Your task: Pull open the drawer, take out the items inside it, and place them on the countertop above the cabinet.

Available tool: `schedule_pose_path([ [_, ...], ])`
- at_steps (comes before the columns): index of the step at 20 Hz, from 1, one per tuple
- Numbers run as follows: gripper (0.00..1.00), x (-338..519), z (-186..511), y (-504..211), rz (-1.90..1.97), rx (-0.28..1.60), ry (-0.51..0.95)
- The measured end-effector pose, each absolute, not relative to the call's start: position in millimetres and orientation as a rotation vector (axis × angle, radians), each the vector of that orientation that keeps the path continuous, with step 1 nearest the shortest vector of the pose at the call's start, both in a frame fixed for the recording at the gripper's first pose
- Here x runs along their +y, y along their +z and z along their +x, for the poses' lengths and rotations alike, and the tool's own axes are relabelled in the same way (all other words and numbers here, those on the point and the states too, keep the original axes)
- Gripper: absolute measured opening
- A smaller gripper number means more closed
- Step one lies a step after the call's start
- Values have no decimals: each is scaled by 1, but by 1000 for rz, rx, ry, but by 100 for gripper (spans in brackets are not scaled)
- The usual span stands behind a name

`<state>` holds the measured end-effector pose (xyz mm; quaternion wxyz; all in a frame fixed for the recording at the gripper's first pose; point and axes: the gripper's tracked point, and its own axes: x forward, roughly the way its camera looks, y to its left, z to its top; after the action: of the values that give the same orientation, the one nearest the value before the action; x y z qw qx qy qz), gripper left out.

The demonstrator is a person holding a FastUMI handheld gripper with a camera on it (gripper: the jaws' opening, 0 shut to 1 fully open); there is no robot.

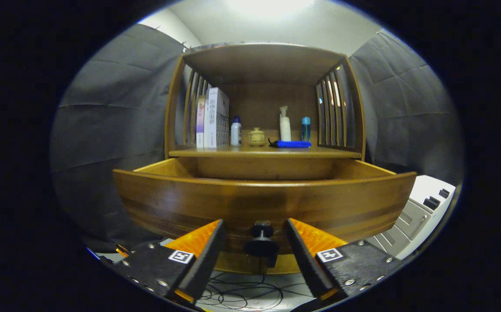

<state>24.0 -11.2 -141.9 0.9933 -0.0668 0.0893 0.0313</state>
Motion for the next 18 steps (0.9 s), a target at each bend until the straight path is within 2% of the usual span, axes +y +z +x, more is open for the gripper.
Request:
schedule_pose_path([
  [1, 93, -10, 20, -136, -137, 162, 66],
  [2, 94, -8, 18, -129, -136, 146, 74],
  [8, 94, -2, 32, -85, -159, 72, 99],
  [18, 94, -14, 74, -51, -125, 159, 68],
])
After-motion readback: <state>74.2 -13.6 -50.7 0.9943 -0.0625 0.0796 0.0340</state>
